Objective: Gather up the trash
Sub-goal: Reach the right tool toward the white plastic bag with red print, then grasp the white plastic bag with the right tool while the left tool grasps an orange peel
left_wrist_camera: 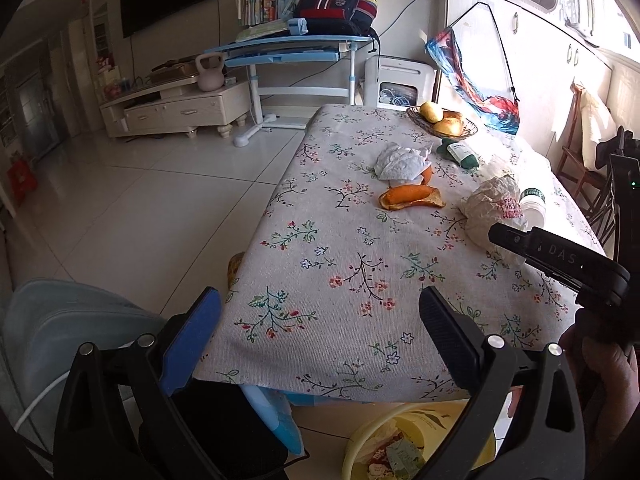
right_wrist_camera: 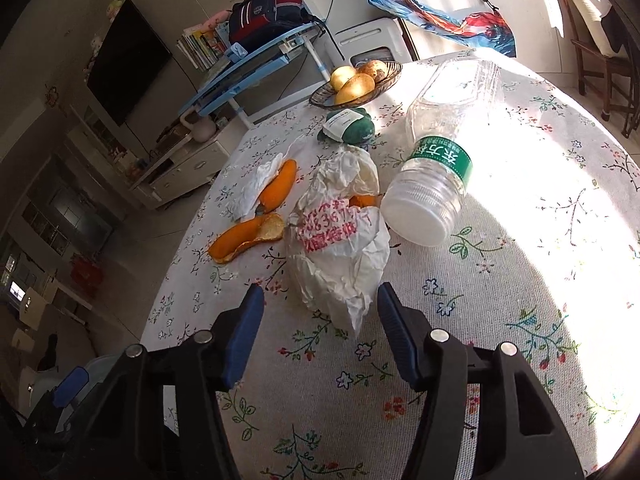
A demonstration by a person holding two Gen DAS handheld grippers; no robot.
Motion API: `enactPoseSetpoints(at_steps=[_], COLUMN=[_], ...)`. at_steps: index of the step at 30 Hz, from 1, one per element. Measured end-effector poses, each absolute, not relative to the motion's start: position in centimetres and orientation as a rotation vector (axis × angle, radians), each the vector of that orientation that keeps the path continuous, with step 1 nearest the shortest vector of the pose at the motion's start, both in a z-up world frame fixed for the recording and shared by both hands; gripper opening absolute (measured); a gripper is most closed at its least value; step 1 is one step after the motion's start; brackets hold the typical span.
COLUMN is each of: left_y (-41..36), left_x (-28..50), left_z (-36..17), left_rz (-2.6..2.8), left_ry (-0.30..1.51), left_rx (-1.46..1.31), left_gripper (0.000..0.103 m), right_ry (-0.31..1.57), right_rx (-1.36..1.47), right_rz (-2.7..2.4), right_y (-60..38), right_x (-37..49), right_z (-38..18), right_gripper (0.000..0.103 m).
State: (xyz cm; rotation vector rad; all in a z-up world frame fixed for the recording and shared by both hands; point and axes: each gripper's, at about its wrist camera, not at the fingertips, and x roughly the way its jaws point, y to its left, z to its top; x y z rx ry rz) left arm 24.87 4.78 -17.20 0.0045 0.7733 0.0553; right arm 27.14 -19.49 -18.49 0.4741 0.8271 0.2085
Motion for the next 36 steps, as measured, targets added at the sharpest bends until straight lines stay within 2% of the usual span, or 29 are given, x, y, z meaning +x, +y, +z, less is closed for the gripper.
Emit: enactPoseSetpoints(at_steps=[2, 4, 6, 14, 22, 24, 27, 29, 33, 34, 35, 36], left_y=[4.5, 4.0, 3.7, 2.5, 0.3, 0.0, -0.8, -1.3, -2.3, -2.5, -2.6, -2.7], left_x=[25.7, 26.4, 27.3, 31.6, 36.3, 37.3, 38.5, 39.1, 40.4, 40.7, 40.8, 41.0], left_z=[-17.3, -17.4, -17.5, -17.8, -18.8, -19.1, -19.4, -19.7, -20.5, -20.7, -20.9, -21.1], left_rz=[0.036, 0.024, 0.015, -0.031, -0.129, -0.138, -0.155, -0.17, -0.178, -0.18, -0.18, -0.187], left_ry=[0.775, 0.772, 0.772, 0.753, 0.757, 0.767, 0.775, 0.78, 0.81, 0.822, 0.831, 0.848], left_rx=[0.012, 0.031, 0.051, 0.117, 0.201, 0.197, 0.198, 0.208, 0.231, 0.231, 0.229, 0.224], left_gripper=[0.096, 0.096, 0.096, 0.096, 0.096, 0.096, 0.096, 0.096, 0.095, 0.092, 0.081, 0.065], right_ry=[0.824, 0.828, 0.834, 0.837, 0.892, 0.878, 0.85, 0.838, 0.825, 0.824, 0.823, 0.824], right_rx=[0.48, 0.494, 0.495, 0.461, 0.437, 0.45, 0.462, 0.459, 0.476, 0.481, 0.479, 0.472], right_rz=[0.205, 0.213, 0.224, 0.304, 0.317, 0.294, 0.309, 0.311, 0.302, 0.301, 0.3, 0.3], right_y=[-19.5, -19.7, -19.8, -20.3, -22.3, -22.8, -22.5, -22.2, -21.9, -22.0, -21.9, -21.8], right_x=[27.5, 27.9, 27.9, 25.0, 21.0, 21.0, 21.2, 21.5, 22.1, 22.3, 22.4, 22.5], right_z=[-18.6, -18.7, -18.9, -18.0, -18.1, -18.3, -18.3, -18.3, -18.4, -18.4, -18.4, -18.4], right_gripper=[0.05, 0.04, 0.025, 0.019, 0.021, 0.035, 0.049, 0.055, 0.055, 0.055, 0.055, 0.054])
